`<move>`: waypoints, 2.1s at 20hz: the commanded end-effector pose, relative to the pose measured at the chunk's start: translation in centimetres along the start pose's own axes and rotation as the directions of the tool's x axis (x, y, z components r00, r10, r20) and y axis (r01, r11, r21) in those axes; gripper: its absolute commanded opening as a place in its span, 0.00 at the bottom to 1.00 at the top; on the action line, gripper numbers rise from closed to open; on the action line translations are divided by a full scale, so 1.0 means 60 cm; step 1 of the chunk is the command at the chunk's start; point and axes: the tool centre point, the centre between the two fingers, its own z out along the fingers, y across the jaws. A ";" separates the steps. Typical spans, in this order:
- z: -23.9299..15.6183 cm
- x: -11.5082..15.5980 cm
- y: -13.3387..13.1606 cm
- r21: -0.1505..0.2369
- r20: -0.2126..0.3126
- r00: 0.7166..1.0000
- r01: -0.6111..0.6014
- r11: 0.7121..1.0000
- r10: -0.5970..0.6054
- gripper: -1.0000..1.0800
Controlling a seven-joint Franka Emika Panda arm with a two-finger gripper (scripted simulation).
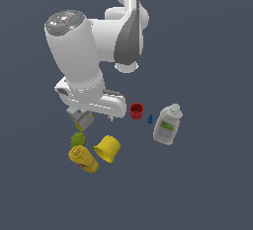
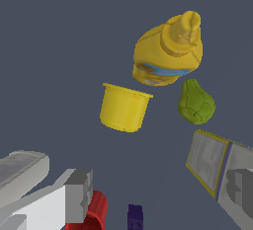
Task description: Pick up a designated object from a clutter of objects.
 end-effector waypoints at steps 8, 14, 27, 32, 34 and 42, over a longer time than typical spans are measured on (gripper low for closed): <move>0.139 0.066 0.123 -0.017 0.004 0.979 -0.203 0.979 0.203 0.96; 0.200 0.082 0.179 -0.030 0.002 0.959 -0.282 0.959 0.282 0.96; 0.238 0.087 0.209 -0.037 0.000 0.947 -0.322 0.946 0.322 0.96; 0.275 0.085 0.211 -0.038 0.000 0.946 -0.324 0.945 0.324 0.96; 0.294 0.084 0.212 -0.038 0.000 0.946 -0.324 0.945 0.325 0.96; 0.318 0.086 0.214 -0.038 0.000 0.946 -0.325 0.945 0.325 0.00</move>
